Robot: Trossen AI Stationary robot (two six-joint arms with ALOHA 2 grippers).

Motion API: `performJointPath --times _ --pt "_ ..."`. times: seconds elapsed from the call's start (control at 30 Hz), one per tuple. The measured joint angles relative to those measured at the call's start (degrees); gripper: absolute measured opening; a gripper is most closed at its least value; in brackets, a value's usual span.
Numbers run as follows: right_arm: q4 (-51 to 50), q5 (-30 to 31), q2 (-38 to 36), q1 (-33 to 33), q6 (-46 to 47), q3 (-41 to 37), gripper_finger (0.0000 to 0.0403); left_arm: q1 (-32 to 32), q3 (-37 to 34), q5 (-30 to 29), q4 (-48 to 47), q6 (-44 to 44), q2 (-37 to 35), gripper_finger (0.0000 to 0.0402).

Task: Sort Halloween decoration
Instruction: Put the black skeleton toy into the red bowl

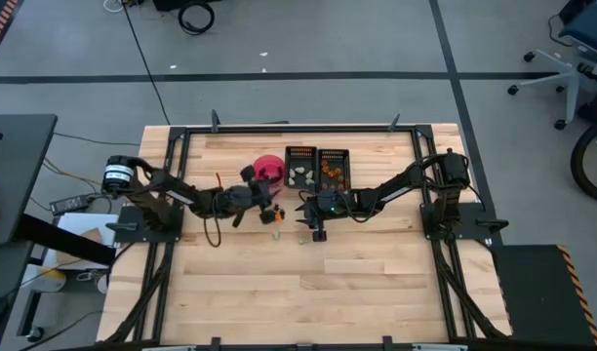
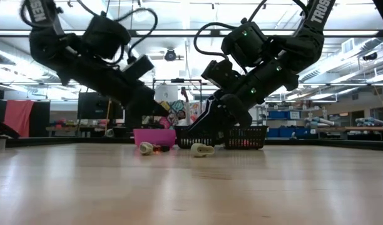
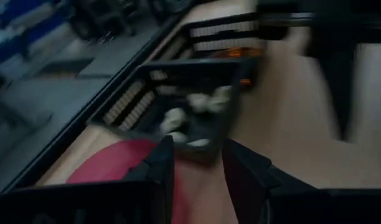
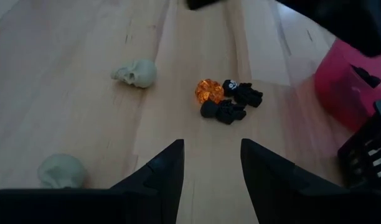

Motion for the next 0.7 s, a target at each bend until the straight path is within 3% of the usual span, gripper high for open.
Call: performJointPath --times 0.1,0.33,0.47,0.7 --pt "0.06 0.00 0.00 0.00 -0.22 0.02 0.0162 -2.57 0.00 1.64 -1.38 1.33 -0.04 0.0105" --pt "-0.35 0.00 0.00 0.00 -0.39 0.01 0.0162 -3.66 -0.02 14.58 -9.29 -9.74 -0.04 0.0105" --pt "-0.56 0.00 0.00 0.00 -0.39 0.01 0.0162 -3.67 -0.02 20.40 -10.95 -11.85 -0.02 0.0105" --pt "-0.58 0.02 0.00 0.00 0.30 0.02 0.0162 -3.60 -0.02 21.90 -11.60 -12.19 -0.02 0.0105"
